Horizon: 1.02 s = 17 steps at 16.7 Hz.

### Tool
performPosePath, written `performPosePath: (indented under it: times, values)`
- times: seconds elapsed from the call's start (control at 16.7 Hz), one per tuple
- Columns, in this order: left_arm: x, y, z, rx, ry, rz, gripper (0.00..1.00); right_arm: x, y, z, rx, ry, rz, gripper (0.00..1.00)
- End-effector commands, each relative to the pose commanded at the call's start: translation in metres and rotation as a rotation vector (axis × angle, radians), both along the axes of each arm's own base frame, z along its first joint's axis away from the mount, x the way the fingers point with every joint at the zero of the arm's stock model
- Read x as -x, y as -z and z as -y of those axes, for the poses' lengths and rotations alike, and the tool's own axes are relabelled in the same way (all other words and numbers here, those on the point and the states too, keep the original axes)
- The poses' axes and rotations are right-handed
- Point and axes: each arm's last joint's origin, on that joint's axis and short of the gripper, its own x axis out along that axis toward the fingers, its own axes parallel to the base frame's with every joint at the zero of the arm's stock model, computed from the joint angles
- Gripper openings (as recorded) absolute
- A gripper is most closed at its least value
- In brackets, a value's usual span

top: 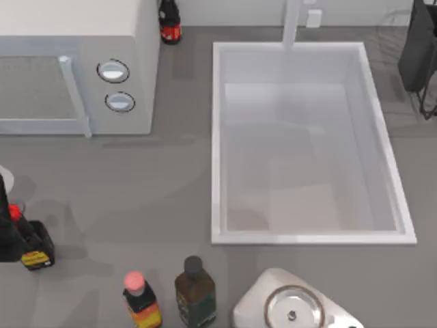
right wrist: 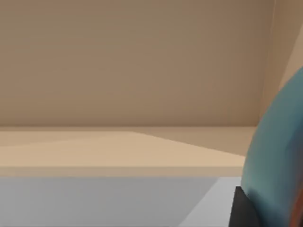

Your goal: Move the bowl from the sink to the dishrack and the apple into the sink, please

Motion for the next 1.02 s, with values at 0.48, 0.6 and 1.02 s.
performPosePath:
  times: [0.48,0.6,1.02]
  values:
    - [0.0,0.0,0.0,0.0,0.0,0.0,1.0,-0.066,0.122,0.004,0.012,0.004,0.024,0.0]
    - [0.0,0.0,0.0,0.0,0.0,0.0,1.0,-0.071,0.149,0.0,0.011,0.006,0.021,0.0]
    - [0.0,0.0,0.0,0.0,0.0,0.0,1.0,-0.072,0.174,-0.005,0.006,0.008,0.009,0.0]
